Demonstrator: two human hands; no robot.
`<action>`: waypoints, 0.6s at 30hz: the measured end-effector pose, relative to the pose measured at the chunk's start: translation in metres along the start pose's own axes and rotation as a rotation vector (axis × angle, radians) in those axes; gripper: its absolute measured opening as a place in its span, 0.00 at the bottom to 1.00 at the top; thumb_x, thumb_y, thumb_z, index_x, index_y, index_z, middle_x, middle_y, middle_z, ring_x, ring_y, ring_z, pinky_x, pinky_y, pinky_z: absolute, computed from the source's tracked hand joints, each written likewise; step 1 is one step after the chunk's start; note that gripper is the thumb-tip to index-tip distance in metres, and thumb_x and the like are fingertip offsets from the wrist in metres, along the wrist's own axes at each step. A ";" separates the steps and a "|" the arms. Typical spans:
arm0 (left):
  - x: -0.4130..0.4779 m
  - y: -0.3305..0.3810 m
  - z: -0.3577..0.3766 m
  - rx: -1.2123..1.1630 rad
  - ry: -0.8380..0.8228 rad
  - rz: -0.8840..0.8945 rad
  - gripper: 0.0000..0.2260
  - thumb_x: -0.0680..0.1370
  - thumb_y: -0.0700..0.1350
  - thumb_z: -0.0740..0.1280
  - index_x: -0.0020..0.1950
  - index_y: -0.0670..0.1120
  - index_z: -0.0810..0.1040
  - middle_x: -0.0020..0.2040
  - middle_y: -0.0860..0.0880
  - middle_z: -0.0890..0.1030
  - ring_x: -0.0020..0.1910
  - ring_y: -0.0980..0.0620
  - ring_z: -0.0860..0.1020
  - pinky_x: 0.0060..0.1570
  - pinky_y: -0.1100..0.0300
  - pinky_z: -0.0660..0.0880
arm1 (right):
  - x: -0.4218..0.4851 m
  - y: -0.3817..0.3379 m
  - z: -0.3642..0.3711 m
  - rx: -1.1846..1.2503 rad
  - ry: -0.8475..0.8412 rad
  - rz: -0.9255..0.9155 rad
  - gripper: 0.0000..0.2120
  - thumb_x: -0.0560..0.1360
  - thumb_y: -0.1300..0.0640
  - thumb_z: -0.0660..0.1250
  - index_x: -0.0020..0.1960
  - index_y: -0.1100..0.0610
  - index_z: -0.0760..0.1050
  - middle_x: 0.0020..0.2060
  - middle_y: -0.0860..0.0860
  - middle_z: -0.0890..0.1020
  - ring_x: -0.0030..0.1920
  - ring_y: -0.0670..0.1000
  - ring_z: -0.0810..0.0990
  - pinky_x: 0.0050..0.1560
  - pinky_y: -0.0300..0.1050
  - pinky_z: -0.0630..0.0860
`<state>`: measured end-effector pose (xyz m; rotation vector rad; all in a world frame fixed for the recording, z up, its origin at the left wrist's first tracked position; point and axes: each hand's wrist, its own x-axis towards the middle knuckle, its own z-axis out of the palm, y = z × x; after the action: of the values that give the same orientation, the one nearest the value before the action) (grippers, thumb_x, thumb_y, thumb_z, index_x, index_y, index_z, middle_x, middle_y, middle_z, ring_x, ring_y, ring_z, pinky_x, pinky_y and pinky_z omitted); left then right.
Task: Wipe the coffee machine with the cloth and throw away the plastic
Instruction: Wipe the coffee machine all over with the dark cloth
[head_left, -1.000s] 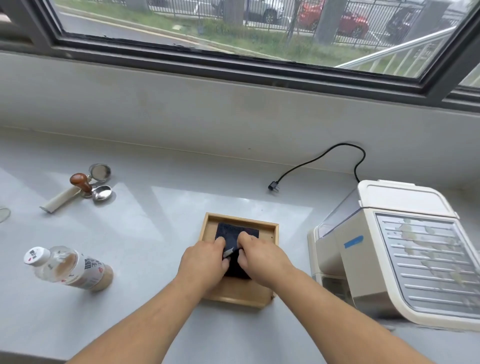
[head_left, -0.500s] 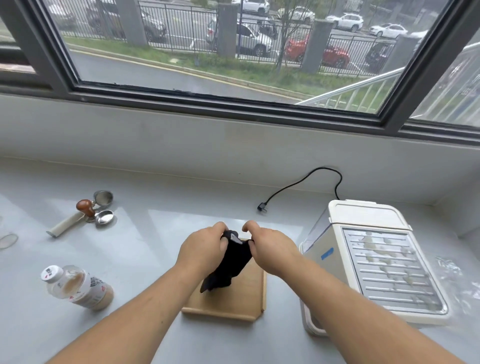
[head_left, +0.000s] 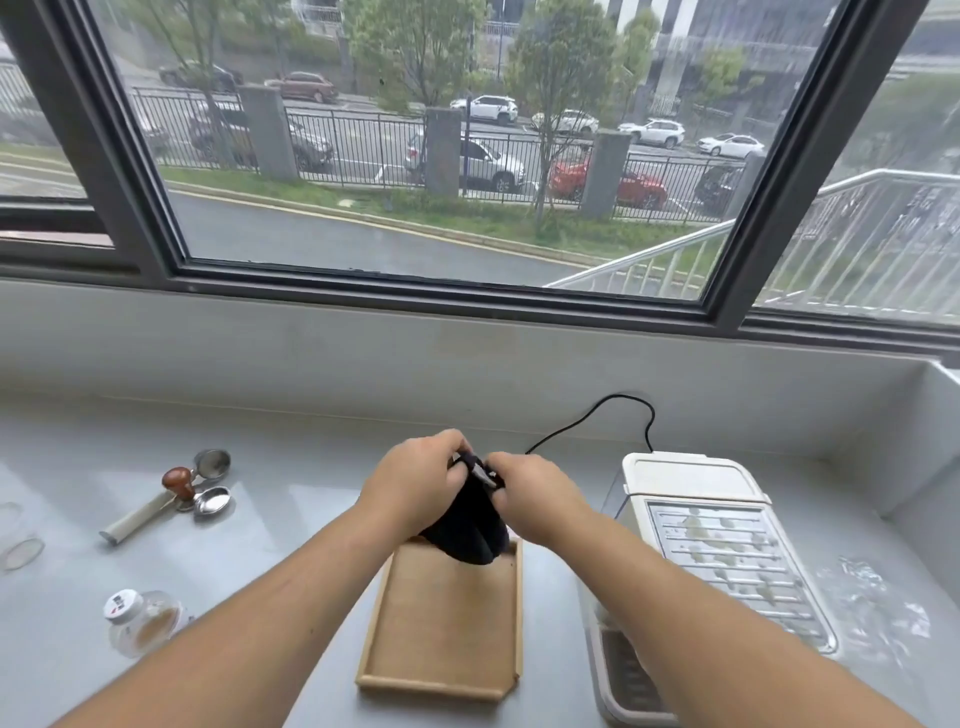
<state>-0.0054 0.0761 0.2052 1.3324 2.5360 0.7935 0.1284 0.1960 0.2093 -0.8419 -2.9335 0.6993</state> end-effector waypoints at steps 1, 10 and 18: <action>0.000 0.002 -0.004 -0.011 -0.007 0.006 0.06 0.79 0.48 0.63 0.53 0.57 0.77 0.48 0.54 0.84 0.49 0.47 0.78 0.41 0.54 0.70 | -0.002 -0.003 -0.008 0.014 0.025 0.009 0.05 0.76 0.58 0.58 0.47 0.51 0.73 0.41 0.50 0.81 0.45 0.59 0.77 0.36 0.50 0.73; 0.006 0.028 -0.018 -0.062 -0.052 0.002 0.06 0.76 0.52 0.68 0.49 0.59 0.71 0.43 0.59 0.82 0.44 0.52 0.80 0.39 0.55 0.76 | -0.020 -0.011 -0.059 0.040 0.174 -0.054 0.18 0.76 0.56 0.59 0.62 0.44 0.77 0.53 0.49 0.86 0.53 0.57 0.81 0.51 0.53 0.79; 0.020 0.082 -0.030 -0.214 0.007 0.015 0.03 0.76 0.54 0.65 0.48 0.57 0.76 0.42 0.57 0.83 0.43 0.54 0.80 0.38 0.56 0.73 | -0.044 0.015 -0.112 -0.049 0.275 -0.054 0.14 0.78 0.54 0.59 0.61 0.46 0.77 0.49 0.51 0.86 0.49 0.59 0.81 0.44 0.51 0.78</action>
<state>0.0299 0.1182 0.2755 1.2827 2.3685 1.0406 0.1884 0.2314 0.3083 -0.7886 -2.7248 0.4675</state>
